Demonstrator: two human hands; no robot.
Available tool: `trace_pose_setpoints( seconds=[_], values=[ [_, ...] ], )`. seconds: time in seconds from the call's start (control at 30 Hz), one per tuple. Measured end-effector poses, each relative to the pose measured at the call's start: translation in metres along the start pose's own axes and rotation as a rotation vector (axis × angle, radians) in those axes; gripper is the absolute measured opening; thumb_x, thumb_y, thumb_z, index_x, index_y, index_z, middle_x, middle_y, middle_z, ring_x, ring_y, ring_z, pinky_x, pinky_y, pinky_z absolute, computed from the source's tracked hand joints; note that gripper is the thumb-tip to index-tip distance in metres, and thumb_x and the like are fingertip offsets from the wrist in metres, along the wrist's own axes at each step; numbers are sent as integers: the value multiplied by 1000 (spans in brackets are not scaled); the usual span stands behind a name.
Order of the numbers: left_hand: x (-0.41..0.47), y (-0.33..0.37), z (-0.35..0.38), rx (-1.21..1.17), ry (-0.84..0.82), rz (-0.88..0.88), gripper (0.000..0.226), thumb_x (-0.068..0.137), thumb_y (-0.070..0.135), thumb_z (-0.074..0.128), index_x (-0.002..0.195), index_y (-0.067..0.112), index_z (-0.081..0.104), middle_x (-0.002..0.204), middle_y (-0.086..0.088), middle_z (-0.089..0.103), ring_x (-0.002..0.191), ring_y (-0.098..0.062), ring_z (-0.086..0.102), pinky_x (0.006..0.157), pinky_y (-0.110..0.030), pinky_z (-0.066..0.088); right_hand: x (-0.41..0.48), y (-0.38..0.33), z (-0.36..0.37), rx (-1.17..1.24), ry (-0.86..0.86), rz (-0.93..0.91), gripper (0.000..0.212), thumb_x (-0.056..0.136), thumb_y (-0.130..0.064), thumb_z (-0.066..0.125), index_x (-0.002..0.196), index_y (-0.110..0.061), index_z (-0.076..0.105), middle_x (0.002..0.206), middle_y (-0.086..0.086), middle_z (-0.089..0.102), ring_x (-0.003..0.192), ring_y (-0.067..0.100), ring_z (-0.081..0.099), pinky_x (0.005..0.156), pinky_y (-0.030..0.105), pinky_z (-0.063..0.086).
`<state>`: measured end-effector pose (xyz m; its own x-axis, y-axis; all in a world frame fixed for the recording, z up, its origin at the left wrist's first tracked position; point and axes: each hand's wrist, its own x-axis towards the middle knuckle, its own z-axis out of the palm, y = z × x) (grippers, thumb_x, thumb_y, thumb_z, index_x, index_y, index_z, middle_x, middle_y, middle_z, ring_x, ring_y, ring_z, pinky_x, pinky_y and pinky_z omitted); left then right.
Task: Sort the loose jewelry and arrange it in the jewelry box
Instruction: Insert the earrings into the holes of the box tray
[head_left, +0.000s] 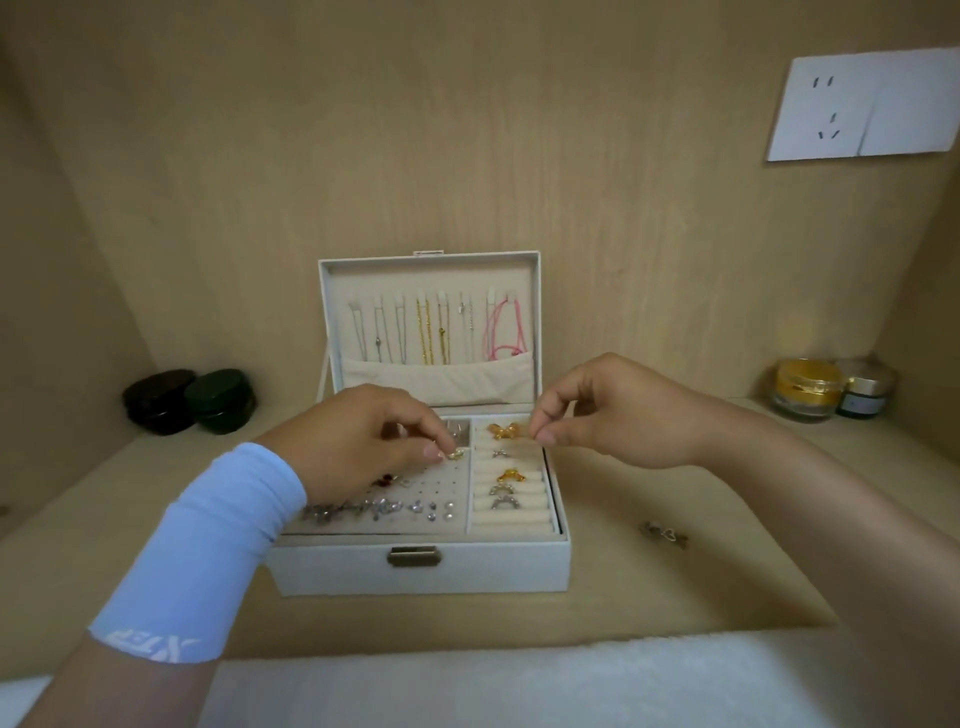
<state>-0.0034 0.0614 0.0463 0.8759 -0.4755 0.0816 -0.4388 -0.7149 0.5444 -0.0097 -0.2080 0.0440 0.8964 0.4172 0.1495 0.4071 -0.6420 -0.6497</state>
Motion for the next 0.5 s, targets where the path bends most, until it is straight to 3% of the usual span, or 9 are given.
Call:
trace_pose_setpoints(
  seconds=[0.2,0.37,0.5],
  values=[
    [-14,-26,-3,46,-63,69,19,88,27,71,90,46,76,93,17,65,90,1,59,80,-11,45,45,-33,23,-61,-128,-13,8,89,-18,75,93,-24,78,83,-11,73,62,-10,56,65,5,41],
    [-16,-38,-2,15,-59,110,21,88,25,72,90,46,76,90,12,63,89,-5,61,87,-28,50,61,-40,42,-69,-139,8,7,89,-18,75,92,-23,78,81,-13,72,60,-12,56,60,3,39],
    [-13,-37,3,89,-111,118,18,90,26,69,94,41,77,91,10,59,86,-6,57,85,-28,48,63,-41,48,-107,-153,36,7,88,-20,76,91,-26,79,80,-15,73,62,-13,56,61,4,40]
  ],
)
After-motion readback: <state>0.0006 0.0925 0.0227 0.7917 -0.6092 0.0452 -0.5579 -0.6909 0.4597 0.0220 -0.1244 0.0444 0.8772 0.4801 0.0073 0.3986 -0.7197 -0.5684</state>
